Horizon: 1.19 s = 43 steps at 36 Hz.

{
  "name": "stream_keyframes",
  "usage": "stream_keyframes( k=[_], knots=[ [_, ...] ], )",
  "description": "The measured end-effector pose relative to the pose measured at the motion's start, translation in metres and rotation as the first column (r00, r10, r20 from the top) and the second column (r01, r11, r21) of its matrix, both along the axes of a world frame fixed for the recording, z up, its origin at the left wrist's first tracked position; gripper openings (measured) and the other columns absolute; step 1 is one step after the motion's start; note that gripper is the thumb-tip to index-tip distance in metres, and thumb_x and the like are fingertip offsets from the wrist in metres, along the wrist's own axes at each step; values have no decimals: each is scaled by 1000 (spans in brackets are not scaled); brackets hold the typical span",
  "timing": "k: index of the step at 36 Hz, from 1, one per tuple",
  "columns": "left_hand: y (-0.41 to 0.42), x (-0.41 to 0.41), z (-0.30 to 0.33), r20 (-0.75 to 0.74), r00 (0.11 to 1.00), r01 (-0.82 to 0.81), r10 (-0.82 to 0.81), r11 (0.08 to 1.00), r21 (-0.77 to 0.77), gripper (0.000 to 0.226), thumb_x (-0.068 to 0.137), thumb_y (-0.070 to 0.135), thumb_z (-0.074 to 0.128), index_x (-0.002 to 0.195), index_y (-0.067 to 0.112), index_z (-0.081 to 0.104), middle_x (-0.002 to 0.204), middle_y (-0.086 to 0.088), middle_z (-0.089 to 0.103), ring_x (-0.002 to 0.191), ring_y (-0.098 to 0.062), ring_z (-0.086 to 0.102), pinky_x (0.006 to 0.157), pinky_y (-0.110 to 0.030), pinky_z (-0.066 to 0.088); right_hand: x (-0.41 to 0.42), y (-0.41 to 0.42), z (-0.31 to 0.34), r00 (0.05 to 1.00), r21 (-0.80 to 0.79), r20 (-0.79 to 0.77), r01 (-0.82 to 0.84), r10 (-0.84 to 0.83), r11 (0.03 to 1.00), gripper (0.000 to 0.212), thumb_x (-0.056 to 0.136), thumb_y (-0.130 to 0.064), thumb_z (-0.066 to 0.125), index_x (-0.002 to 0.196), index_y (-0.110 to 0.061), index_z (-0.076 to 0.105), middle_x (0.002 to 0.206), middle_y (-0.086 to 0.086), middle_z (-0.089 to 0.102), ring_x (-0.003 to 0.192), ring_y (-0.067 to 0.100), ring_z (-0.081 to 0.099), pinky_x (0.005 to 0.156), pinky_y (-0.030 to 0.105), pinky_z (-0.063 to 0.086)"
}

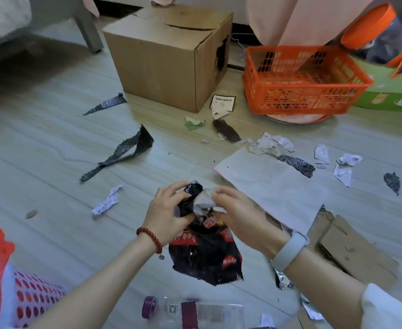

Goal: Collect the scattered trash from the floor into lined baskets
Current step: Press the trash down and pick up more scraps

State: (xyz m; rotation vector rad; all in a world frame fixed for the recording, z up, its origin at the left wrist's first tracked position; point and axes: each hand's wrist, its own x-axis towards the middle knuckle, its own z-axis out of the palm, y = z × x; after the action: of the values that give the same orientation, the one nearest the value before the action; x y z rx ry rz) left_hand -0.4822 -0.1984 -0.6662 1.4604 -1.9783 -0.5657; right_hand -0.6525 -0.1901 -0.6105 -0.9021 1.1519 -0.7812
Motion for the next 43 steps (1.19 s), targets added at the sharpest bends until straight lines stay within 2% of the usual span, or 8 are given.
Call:
stream_keyframes(
  k=[4, 8, 11, 15, 18, 28, 35, 43],
  knots=[
    [-5, 11, 7, -226, 946, -217, 234, 971, 97, 53, 65, 39, 54, 110, 11, 61, 111, 5, 54, 107, -22, 50, 93, -35, 40, -19, 4, -24, 950, -171, -294, 55, -104, 984, 14, 93, -28, 51, 106, -24, 55, 109, -5, 56, 109, 13, 53, 90, 25, 43],
    [-9, 18, 6, -283, 845, -421, 454, 891, 172, 43, 72, 21, 58, 114, 12, 60, 113, -5, 58, 110, -29, 50, 94, -43, 42, -25, 15, -46, 924, 1, -383, -15, 14, 1000, 65, 84, -61, 50, 137, -28, 35, 125, -16, 31, 130, 17, 37, 97, 31, 34],
    [-3, 8, 7, -201, 877, -422, 437, 899, 114, 42, 66, 27, 52, 106, 14, 62, 104, 2, 61, 102, -28, 49, 81, -29, 34, -17, 20, -44, 999, 362, -22, 34, -28, 932, 71, 79, -64, 52, 140, -35, 30, 134, -16, 32, 125, 28, 45, 92, 42, 48],
    [11, -15, 10, -254, 953, -138, 166, 983, 124, 46, 61, 40, 47, 97, 17, 63, 86, 18, 54, 92, -23, 53, 80, -21, 38, -1, 13, -25, 859, 510, 464, -58, -217, 858, 63, 90, -59, 30, 120, -10, 57, 113, 13, 66, 99, 26, 66, 75, 35, 56],
    [18, -25, 7, -216, 976, 75, -30, 976, 204, 35, 60, 43, 48, 94, 36, 53, 89, 20, 54, 96, -15, 50, 80, -5, 34, -1, 10, -15, 839, 434, 501, -28, -215, 901, 65, 88, -57, 36, 106, 0, 60, 99, 18, 67, 94, 28, 65, 83, 37, 52],
    [29, -22, 8, -54, 977, 212, -205, 936, 280, 97, 61, 42, 53, 127, 61, -15, 141, 13, 19, 134, -18, 19, 109, -40, 26, 2, 16, -26, 920, 333, 278, 179, -278, 926, 30, 81, 2, 62, 107, -11, 53, 83, 10, 60, 79, 26, 60, 70, 36, 51],
    [15, 15, 30, 139, 974, 133, -181, 944, 302, 101, 72, 35, 67, 128, 56, -14, 152, 7, -3, 138, -12, 7, 113, -43, 21, 7, -10, -10, 969, 29, -20, 248, -247, 968, 26, 85, 9, 51, 82, -17, 53, 78, 10, 58, 71, 24, 57, 66, 31, 46],
    [33, 136, 135, 179, 941, -291, 288, 957, -8, 83, 55, 57, 54, 130, 28, 34, 131, -7, 33, 123, -19, 31, 105, -27, 26, 104, -42, 58, 985, -290, -167, -83, 35, 953, 24, 84, 2, 54, 81, -22, 50, 79, 10, 54, 69, 20, 50, 56, 24, 40]
  ],
)
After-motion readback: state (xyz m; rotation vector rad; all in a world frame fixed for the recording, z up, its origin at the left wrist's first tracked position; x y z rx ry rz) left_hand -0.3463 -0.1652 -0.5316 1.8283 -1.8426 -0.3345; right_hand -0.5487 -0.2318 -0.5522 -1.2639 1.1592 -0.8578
